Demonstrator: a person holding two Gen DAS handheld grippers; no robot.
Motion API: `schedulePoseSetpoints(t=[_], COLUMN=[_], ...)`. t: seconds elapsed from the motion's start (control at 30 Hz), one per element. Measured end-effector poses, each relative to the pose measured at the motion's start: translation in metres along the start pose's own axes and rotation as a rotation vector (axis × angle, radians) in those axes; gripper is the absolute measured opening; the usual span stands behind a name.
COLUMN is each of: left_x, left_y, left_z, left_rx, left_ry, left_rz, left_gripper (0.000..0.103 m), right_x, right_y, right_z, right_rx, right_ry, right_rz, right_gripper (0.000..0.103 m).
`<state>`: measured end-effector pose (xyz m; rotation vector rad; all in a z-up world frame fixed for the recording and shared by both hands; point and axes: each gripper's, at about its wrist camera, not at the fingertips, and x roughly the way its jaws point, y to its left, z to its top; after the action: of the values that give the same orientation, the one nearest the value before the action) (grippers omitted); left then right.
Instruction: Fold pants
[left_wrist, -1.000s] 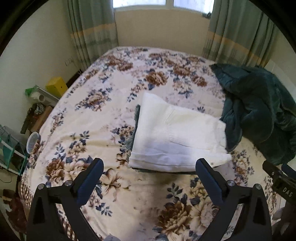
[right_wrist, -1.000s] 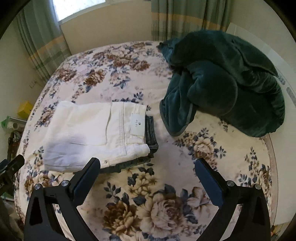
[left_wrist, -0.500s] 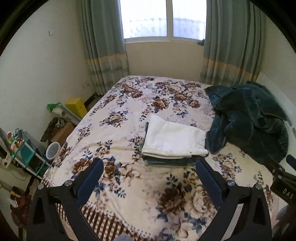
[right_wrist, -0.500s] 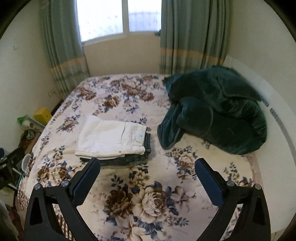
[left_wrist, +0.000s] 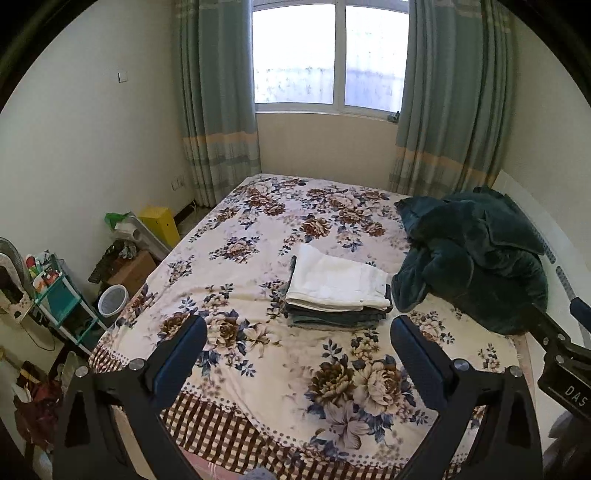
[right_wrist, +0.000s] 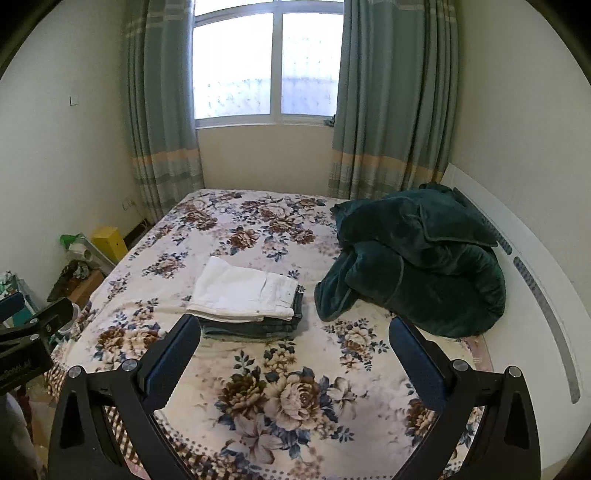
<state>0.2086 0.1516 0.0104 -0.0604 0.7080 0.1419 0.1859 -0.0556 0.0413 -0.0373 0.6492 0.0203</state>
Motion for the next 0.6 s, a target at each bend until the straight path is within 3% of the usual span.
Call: schedulePoseSetpoints(t=[0.2, 0.6], left_x=[-0.014, -0.023], left_y=[0.005, 0.016], left_z=[-0.008, -0.016], left_rx=[0.011, 0.015], left_ry=[-0.016, -0.036], left_rz=[-0.018, 0.016], left_gripper=[0.103, 0.103], right_x=[-0.028, -0.026], right_y=[0.013, 0.018], right_z=[0.0, 0.0], right_rx=[0.008, 0.019], right_ry=[-0.013, 0.002], right_rz=[0.032, 0.029], right_gripper=[0.103, 0.103])
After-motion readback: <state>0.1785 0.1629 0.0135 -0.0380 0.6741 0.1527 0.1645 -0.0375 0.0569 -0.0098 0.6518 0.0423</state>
